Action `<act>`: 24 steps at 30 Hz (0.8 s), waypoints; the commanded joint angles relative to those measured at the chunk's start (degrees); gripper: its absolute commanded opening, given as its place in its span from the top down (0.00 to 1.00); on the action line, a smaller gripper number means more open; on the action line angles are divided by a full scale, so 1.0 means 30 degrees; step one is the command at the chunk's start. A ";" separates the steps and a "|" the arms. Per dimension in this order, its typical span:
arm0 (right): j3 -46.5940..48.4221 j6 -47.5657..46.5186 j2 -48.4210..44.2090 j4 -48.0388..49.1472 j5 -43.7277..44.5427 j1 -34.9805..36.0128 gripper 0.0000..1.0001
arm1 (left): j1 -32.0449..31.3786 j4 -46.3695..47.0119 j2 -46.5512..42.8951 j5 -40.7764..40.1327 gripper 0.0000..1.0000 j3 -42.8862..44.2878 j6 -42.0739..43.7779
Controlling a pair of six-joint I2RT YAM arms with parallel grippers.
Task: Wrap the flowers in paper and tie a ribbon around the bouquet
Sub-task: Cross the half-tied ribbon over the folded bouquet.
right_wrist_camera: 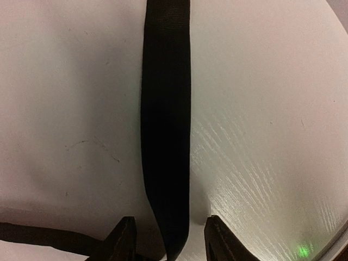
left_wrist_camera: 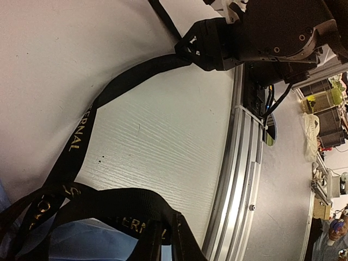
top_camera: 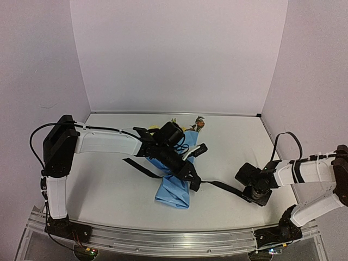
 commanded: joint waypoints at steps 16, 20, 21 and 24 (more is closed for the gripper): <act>0.6853 -0.7708 0.1878 0.0834 -0.1357 -0.1795 1.00 | 0.1331 0.2902 -0.2622 -0.2116 0.54 -0.0958 -0.0279; 1.1265 -1.0193 0.4326 0.1712 -0.5216 -0.1797 1.00 | 0.2804 0.3096 -0.3515 -0.1871 0.55 -0.1664 -0.0165; 1.2673 -1.0463 0.4925 0.1751 -0.6521 -0.1797 1.00 | 0.3257 0.3462 -0.3868 -0.1659 0.55 -0.2018 -0.0256; 1.5819 -1.0562 0.6778 0.1848 -1.0358 -0.1791 1.00 | 0.3973 0.4244 -0.4975 -0.1668 0.54 -0.2976 -0.0130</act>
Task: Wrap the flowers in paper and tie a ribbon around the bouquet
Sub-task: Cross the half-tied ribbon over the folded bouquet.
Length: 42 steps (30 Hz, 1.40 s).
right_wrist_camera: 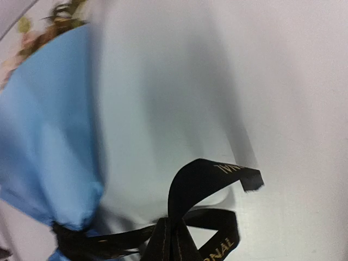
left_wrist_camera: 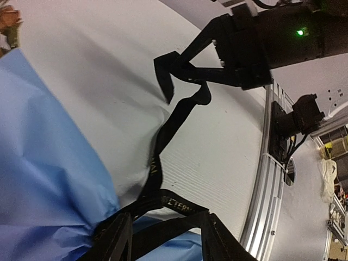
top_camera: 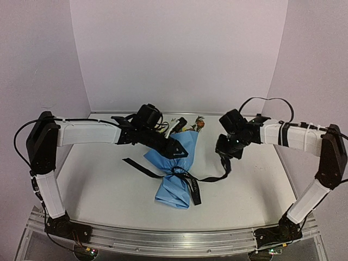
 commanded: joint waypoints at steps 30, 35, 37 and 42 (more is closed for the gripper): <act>0.9520 0.1300 0.6496 0.6918 -2.1739 0.0227 1.00 | 0.1780 1.2307 -0.5293 -0.5069 0.55 -0.8370 1.1318; 0.9349 0.0709 0.6452 0.6217 -2.1869 0.0270 1.00 | 0.1816 1.2337 -0.4916 -0.4895 0.55 -0.8036 1.1626; 0.9400 0.0458 0.6473 0.5841 -2.1914 0.0334 1.00 | 0.1816 1.2396 -0.4666 -0.4662 0.55 -0.7774 1.1648; 0.9503 -0.0653 0.6417 0.4329 -2.1664 0.0384 1.00 | 0.1816 1.2542 -0.4200 -0.4063 0.60 -0.7109 1.1493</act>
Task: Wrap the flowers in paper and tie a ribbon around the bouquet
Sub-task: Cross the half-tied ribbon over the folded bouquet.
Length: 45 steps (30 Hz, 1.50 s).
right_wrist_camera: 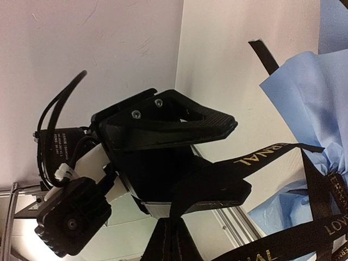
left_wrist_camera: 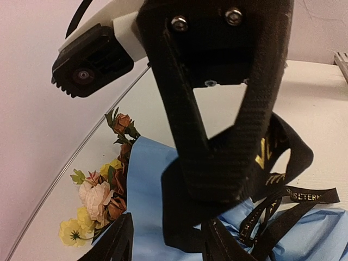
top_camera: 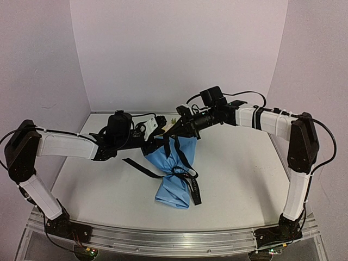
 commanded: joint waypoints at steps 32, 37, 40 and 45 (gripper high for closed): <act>-1.6099 -1.0972 -0.7699 0.0024 1.7412 0.5644 0.48 | 0.0051 0.0107 -0.3222 -0.2885 1.00 -0.2154 -0.8060; -1.5742 -1.1309 -0.6645 0.0721 1.7842 0.6555 0.48 | 0.0051 -0.0351 -0.3311 -0.2956 1.00 -0.2041 -0.8060; -1.5511 -1.1582 -0.6101 0.0717 1.8124 0.6902 0.49 | 0.0052 -0.0568 -0.3367 -0.3005 1.00 -0.1983 -0.8073; -1.5247 -1.1606 -0.5755 0.0698 1.8251 0.7243 0.51 | 0.0039 -0.0835 -0.3291 -0.2968 1.00 -0.1822 -0.8060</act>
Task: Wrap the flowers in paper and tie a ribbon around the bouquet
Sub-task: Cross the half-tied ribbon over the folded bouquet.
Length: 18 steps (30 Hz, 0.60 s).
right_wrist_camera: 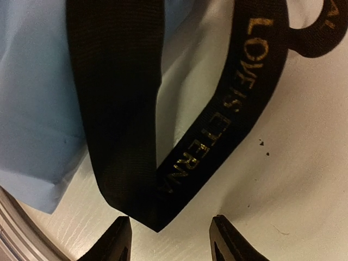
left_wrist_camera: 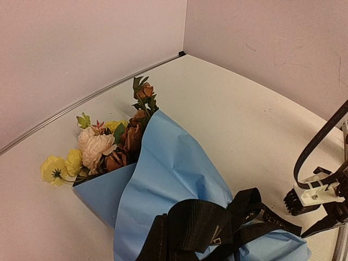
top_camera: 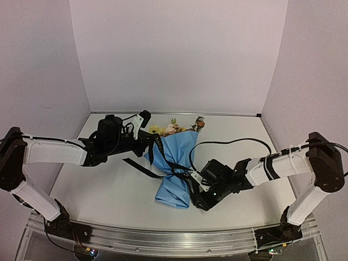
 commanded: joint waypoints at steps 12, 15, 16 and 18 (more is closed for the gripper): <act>0.0979 0.0358 0.0058 0.0093 0.0835 0.0387 1.00 | 0.0063 -0.1436 -0.0874 -0.0251 1.00 0.0768 -0.0223; 0.1582 0.0184 -0.0854 -0.1522 0.1165 0.0331 1.00 | 0.0051 -0.2658 -0.1118 -0.0205 1.00 0.1079 -0.0200; 0.1855 0.0129 -0.1188 -0.2169 0.1229 0.0238 1.00 | 0.0051 -0.3217 -0.1190 -0.0110 1.00 0.1268 -0.0205; 0.2605 0.0070 -0.1821 -0.3414 0.1220 -0.0103 1.00 | 0.0051 -0.4542 -0.1327 0.0085 1.00 0.1628 -0.0201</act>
